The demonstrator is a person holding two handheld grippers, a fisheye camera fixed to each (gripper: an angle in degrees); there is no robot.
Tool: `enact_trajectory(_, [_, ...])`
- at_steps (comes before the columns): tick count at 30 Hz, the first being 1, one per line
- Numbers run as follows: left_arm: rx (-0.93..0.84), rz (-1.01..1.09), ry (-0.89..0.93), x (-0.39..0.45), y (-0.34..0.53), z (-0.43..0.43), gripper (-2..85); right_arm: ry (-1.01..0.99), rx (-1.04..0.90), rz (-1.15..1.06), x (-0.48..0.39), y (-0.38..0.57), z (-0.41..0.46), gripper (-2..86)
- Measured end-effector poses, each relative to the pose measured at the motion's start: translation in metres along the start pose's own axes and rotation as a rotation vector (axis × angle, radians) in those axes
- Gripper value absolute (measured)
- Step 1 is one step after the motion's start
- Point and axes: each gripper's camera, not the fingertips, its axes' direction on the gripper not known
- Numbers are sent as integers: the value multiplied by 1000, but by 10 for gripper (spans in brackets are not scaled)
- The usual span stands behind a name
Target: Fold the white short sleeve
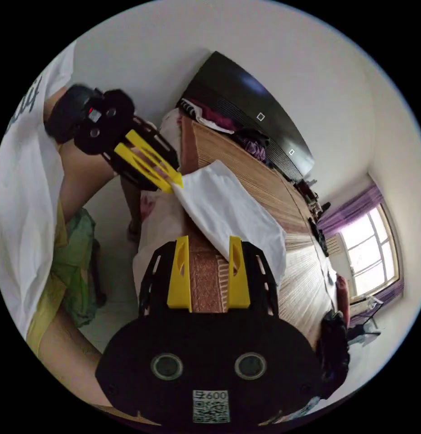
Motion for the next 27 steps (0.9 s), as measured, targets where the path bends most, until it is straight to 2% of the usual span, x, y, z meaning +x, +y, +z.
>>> enact_trajectory(4, [18,-94,53,-31,20,-1,28,155,101,1,-32,16,-3,111])
enact_trajectory(6, [27,-105,62,-35,31,2,28,119,153,48,-32,25,-5,104])
enact_trajectory(11, [66,-158,117,-51,66,10,36,39,78,-53,-46,56,21,32])
enact_trajectory(13, [79,-166,113,-52,76,11,44,-5,53,-23,-42,66,22,4])
enact_trajectory(15, [64,-153,144,-50,83,15,59,-35,43,3,-37,78,20,-3])
enact_trajectory(17, [52,-124,152,-43,90,19,109,-39,52,25,-33,96,16,-7])
enact_trajectory(22, [41,40,13,-18,97,40,132,-25,56,9,-34,129,11,-8])
enact_trajectory(24, [32,106,-27,-11,96,54,122,-25,54,13,-35,140,11,-8])
enact_trajectory(27, [64,180,-150,0,98,64,64,-22,49,17,-38,159,13,-7])
